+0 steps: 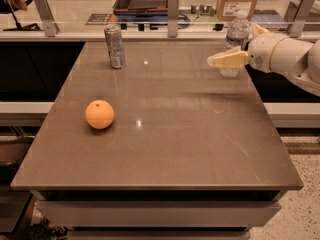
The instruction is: Move water bottle near orange
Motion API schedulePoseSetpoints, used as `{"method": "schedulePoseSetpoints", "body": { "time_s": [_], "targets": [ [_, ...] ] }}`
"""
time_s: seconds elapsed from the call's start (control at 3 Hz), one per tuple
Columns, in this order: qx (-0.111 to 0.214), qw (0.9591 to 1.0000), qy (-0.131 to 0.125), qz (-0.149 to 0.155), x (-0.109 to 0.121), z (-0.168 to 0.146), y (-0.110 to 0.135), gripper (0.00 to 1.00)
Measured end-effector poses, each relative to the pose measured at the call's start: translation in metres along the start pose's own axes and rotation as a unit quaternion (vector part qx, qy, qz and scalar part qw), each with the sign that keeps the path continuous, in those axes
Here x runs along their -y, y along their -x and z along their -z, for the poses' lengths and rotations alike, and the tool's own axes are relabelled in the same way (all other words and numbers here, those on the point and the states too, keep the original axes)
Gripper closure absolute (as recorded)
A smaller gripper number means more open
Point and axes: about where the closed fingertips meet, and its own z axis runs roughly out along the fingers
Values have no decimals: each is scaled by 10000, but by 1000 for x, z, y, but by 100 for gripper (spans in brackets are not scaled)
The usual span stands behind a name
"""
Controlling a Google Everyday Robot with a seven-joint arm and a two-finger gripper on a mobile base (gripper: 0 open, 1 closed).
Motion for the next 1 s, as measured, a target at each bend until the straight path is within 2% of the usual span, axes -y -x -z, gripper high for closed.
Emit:
{"method": "schedulePoseSetpoints", "body": {
  "time_s": [0.33, 0.67, 1.0],
  "targets": [
    [110, 9999, -25, -93, 2, -10, -5, 0],
    [236, 9995, -43, -206, 7, -16, -14, 17],
    [236, 9995, -20, -204, 5, -18, -13, 40]
  ]
}}
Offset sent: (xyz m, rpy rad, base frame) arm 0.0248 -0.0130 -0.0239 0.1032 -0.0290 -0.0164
